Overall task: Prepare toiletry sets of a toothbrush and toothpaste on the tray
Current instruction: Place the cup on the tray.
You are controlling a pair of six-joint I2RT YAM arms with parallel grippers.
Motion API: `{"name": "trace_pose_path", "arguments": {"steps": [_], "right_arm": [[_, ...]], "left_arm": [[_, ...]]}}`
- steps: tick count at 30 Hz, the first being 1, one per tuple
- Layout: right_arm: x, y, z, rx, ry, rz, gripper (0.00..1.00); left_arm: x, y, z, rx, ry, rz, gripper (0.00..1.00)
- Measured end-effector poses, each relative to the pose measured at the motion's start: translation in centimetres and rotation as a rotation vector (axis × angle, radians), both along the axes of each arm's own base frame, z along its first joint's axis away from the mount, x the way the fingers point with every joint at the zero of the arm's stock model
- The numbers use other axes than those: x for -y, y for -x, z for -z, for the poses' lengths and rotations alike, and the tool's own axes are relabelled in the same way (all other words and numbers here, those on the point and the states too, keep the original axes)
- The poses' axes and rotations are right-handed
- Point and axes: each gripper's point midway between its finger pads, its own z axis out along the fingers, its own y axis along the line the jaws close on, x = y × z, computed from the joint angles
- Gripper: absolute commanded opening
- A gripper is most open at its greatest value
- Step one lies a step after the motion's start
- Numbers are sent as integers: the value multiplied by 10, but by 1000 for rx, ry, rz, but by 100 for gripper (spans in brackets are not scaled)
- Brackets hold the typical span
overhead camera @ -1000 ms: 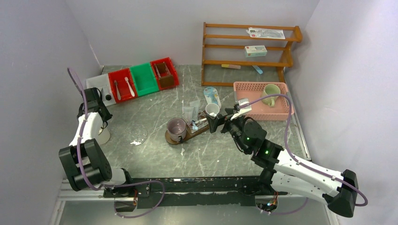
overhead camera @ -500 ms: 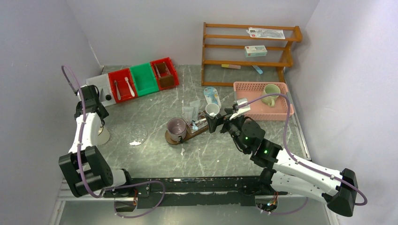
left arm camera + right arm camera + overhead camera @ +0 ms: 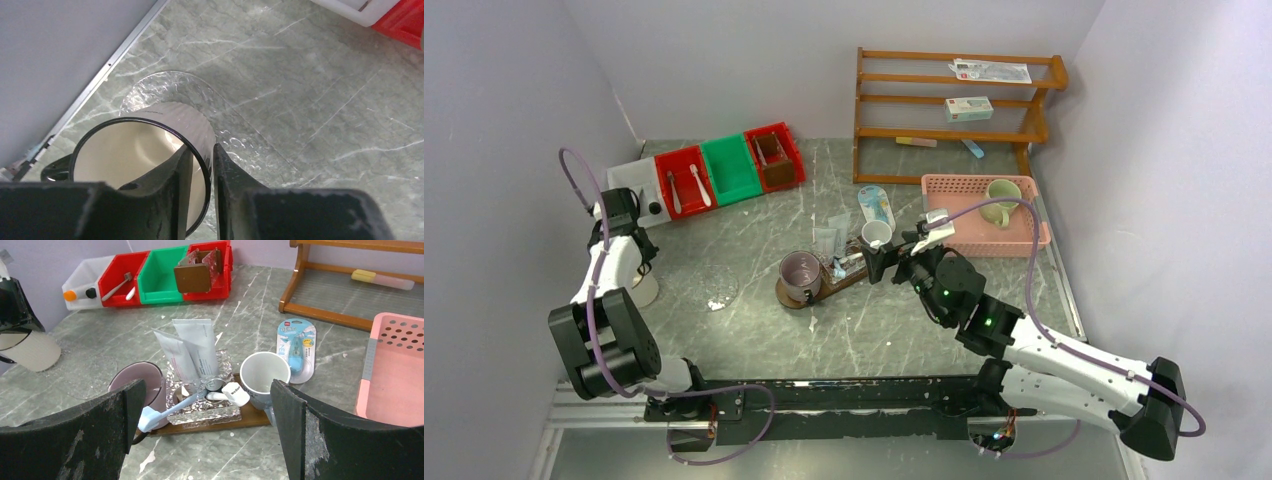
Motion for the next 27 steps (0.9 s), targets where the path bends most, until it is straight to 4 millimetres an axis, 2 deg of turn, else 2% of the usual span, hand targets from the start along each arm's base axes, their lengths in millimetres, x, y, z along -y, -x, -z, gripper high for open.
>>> {"name": "trace_pose_path", "arguments": {"steps": [7,22,27], "right_arm": [[0,-2,1,-6,14,8,100],[-4,-7,3,-15,44,21,100],[-5,-9,9,-22,66,23,100]], "left_arm": [[0,-3,2,28,21,-52,5],[-17,-12,3,17,56,-351,5],[-20,-8,3,26,67,-483,5]]}}
